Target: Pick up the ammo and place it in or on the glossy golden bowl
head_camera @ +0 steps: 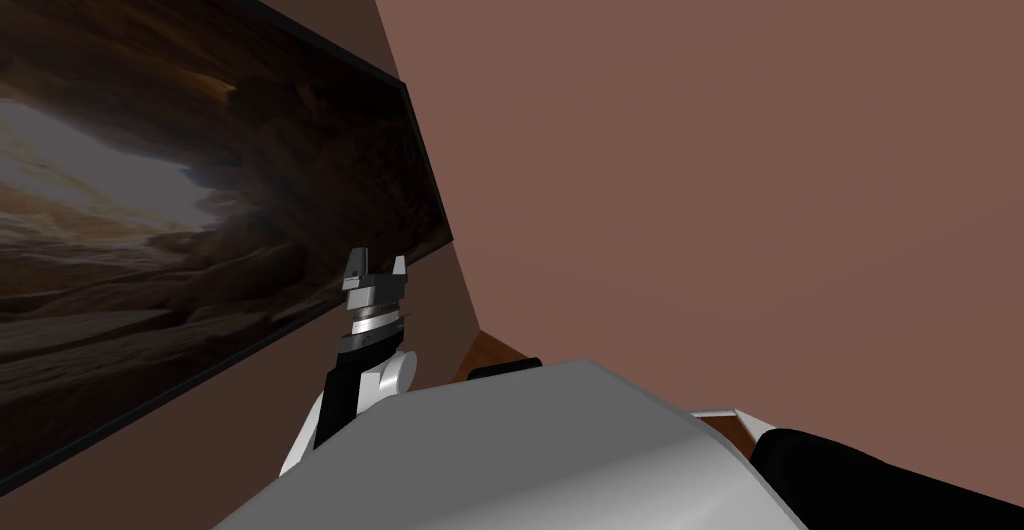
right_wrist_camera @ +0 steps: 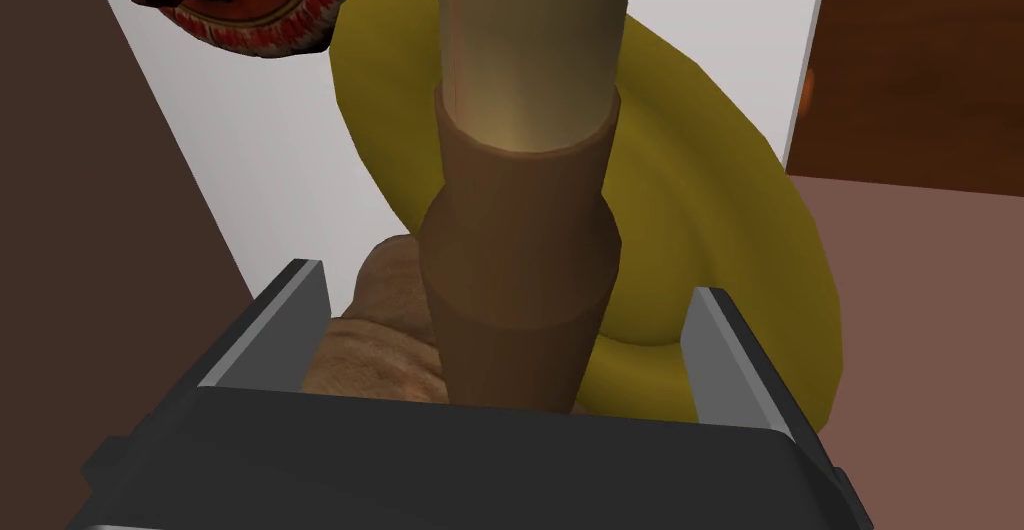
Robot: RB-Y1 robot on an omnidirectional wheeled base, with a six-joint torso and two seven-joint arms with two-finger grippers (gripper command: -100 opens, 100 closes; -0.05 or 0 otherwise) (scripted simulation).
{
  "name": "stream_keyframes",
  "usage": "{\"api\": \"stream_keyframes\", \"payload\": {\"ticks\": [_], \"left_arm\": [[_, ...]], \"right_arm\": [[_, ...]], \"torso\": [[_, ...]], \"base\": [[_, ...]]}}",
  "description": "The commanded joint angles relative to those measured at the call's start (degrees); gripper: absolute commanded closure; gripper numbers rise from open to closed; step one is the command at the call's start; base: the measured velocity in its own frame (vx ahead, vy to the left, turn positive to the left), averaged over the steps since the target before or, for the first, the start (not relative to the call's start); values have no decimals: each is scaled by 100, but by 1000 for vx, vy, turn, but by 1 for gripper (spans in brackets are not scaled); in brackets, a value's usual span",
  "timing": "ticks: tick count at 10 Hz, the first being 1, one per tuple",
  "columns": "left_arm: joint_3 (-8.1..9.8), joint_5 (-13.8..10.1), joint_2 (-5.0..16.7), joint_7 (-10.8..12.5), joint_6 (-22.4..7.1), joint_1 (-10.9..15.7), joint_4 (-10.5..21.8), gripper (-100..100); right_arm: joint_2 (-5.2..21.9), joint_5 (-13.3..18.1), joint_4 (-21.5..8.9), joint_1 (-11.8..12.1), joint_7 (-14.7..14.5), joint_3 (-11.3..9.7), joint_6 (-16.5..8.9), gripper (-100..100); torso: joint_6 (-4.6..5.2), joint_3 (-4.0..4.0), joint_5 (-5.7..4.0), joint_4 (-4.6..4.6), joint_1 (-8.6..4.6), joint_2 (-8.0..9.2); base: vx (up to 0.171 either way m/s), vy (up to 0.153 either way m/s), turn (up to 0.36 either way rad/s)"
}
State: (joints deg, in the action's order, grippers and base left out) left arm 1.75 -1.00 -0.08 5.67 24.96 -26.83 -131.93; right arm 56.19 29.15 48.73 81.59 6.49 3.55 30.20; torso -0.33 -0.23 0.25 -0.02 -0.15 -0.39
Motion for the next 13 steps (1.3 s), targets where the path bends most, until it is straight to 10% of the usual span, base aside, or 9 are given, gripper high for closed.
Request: {"api": "stream_keyframes", "payload": {"ticks": [1, 3, 4, 5, 10, 11, 13], "left_arm": [[0, 0, 0, 0, 0, 0, 0, 0], [0, 0, 0, 0, 0, 0, 0, 0], [0, 0, 0, 0, 0, 0, 0, 0], [0, 0, 0, 0, 0, 0, 0, 0], [0, 0, 0, 0, 0, 0, 0, 0], [0, 0, 0, 0, 0, 0, 0, 0], [0, 0, 0, 0, 0, 0, 0, 0]], "right_arm": [[0, 0, 0, 0, 0, 0, 0, -100], [0, 0, 0, 0, 0, 0, 0, -100], [0, 0, 0, 0, 0, 0, 0, 0], [138, -47, 98, 234, 76, 159, 125, -100], [386, -131, 290, 643, 220, 421, 313, -100], [393, -134, 298, 658, 228, 432, 329, 0], [392, -133, 297, 657, 228, 431, 327, 0]], "torso": [[0, 0, 0, 0, 0, 0], [0, 2, 0, 1, 2, 3], [0, 2, 0, 1, 2, 3], [0, 2, 0, 1, 2, 3], [1, 6, 5, 2, 15, 11], [1, 5, 2, 2, 9, 8], [0, 3, 0, 1, 3, 4]], "base": [[0, 0, 0], [0, 0, 0], [0, 0, 0], [-12, 20, -35], [-23, 30, -23], [0, 0, 0], [0, 0, 0]]}}
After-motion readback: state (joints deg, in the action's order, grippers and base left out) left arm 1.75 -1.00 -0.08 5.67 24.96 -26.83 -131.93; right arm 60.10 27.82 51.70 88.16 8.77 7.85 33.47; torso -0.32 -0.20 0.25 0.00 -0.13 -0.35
